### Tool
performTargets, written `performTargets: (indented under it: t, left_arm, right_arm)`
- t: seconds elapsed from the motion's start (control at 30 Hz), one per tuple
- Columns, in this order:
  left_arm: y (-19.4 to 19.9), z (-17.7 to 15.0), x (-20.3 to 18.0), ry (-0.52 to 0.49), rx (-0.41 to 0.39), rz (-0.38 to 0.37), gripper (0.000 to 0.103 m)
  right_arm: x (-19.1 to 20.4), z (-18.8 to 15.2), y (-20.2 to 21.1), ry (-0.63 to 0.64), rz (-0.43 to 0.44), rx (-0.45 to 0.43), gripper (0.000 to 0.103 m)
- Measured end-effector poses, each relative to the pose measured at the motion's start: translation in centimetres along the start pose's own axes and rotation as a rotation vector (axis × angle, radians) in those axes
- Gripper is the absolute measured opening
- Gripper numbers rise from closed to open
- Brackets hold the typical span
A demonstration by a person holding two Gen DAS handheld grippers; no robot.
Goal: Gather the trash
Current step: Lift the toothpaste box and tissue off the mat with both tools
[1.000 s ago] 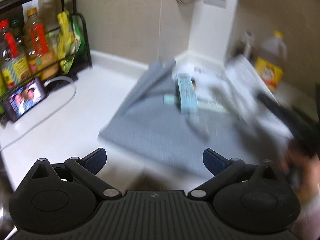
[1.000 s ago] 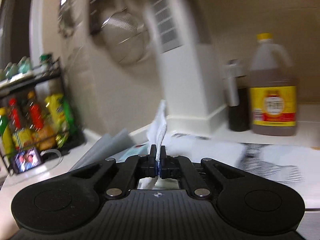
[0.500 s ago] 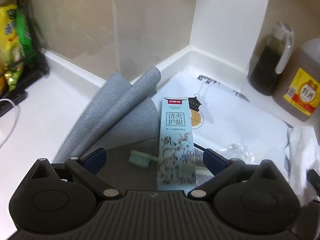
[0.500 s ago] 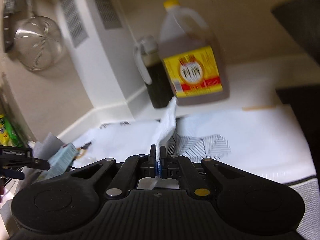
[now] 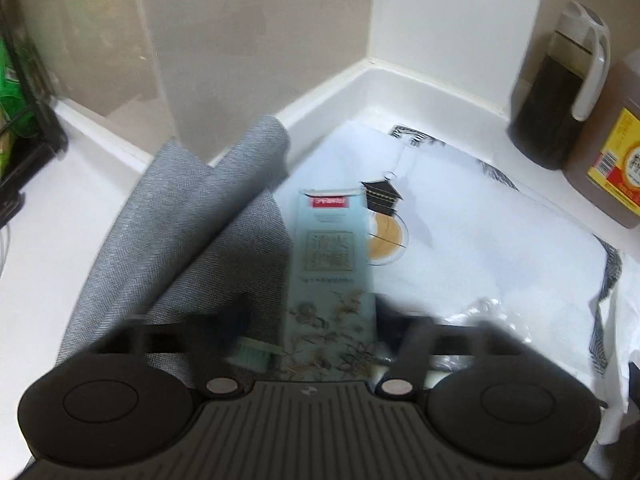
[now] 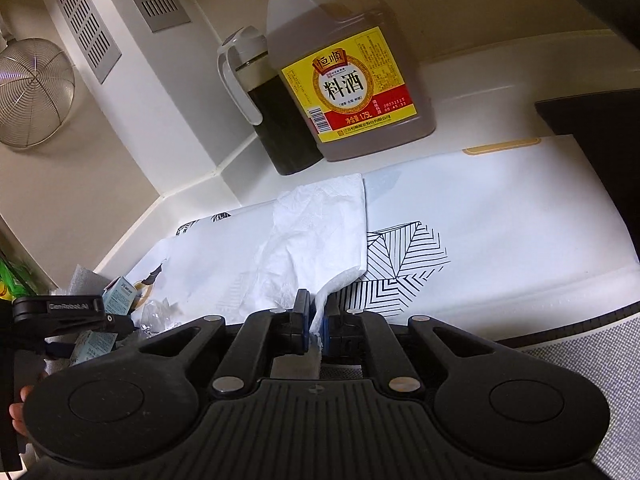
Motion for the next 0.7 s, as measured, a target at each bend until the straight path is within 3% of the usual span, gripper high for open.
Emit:
performTargets:
  t: [0.2,0.33,0.7]
  left_arm:
    - [2.4,-0.3,0.5,0.034,-0.031,0.003,0.044]
    - [4.9,-0.9,1.2,0.042,-0.058,-0.003,0.044]
    - [11.9,-5.5,2.4,-0.032,-0.145,0.063,0.044]
  right_arm:
    - [0.3,0.2,0.4,0.008,0.013,-0.022,0.008]
    - [1.0,0.8,1.6,0.035,0.041,-0.094,0.007]
    - [2.4,1.8,3.3,0.072,0.100,-0.180,0.007]
Point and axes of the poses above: each gripper's, at about its wrist camera, not at the fingertips, and y roughly against the way its jaws point, x to its left, z to its top, the point moved 9 cm from there along -y, roughly the way its jaws point, and after that the axes turned 5 degrees about x, right-handed, at the moved point
